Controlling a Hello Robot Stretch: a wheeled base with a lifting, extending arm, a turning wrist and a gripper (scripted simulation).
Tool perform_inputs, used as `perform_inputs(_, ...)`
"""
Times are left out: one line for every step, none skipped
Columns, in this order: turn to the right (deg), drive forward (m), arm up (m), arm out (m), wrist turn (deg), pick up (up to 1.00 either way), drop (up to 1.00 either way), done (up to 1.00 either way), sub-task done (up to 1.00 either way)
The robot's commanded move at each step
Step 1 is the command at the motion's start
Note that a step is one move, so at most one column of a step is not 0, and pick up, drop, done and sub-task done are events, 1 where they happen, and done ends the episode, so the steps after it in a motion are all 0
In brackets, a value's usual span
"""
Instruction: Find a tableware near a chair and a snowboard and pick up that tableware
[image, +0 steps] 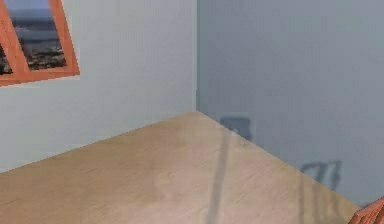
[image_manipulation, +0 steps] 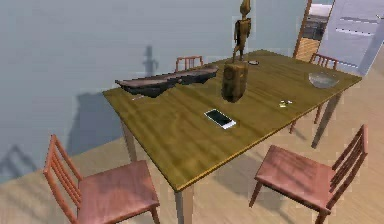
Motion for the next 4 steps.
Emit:
perform_inputs(12.0, 0.0, 0.0, 0.0, 0.0, 0.0, 0.0, 0.0, 0.0)
perform_inputs(0.0, 0.05, 0.0, 0.0, 0.0, 0.0, 0.0, 0.0, 0.0)
perform_inputs(45.0, 0.0, 0.0, 0.0, 0.0, 0.0, 0.0, 0.0, 0.0)
perform_inputs(45.0, 0.0, 0.0, 0.0, 0.0, 0.0, 0.0, 0.0, 0.0)
